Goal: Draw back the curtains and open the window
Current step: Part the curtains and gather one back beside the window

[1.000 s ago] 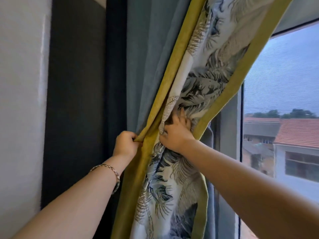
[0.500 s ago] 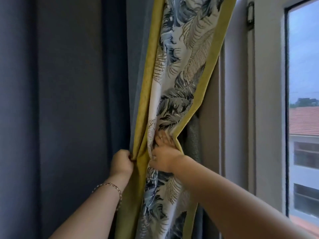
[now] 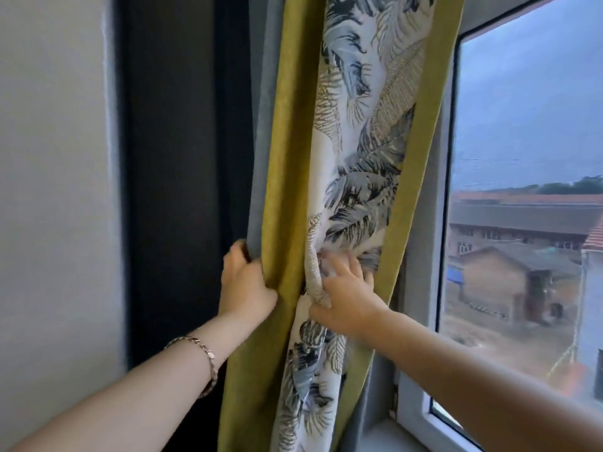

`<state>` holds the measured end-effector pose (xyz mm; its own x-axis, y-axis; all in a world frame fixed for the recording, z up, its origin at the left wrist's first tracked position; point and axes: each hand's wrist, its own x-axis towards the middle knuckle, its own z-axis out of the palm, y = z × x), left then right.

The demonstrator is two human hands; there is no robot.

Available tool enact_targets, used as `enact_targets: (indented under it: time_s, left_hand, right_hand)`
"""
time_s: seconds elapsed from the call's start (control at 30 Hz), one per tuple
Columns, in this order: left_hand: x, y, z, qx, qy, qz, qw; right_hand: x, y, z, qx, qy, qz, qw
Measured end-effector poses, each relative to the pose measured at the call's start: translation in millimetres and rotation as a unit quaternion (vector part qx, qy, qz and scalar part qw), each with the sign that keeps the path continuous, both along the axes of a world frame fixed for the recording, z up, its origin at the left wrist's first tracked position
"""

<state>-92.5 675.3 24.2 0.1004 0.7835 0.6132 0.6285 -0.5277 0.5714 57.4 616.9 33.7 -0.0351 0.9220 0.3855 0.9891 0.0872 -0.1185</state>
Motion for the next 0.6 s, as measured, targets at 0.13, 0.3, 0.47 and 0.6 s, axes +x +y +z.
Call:
enact_targets:
  time_s: [0.13, 0.3, 0.47, 0.6]
  left_hand:
    - [12, -87, 21, 0.131, -0.133, -0.022, 0.982]
    - [20, -166, 63, -0.045, -0.286, -0.167, 0.943]
    - [27, -201, 59, 0.023, -0.171, -0.154, 0.973]
    - [29, -200, 71, -0.09, -0.242, -0.174, 0.95]
  right_hand:
    - [8, -77, -11, 0.071, 0.091, 0.018, 0.993]
    - [21, -151, -6, 0.2, 0.288, 0.035, 0.936]
    - [16, -204, -6, 0.273, 0.26, 0.114, 0.919]
    - [3, -200, 16, 0.016, 0.17, 0.205, 0.964]
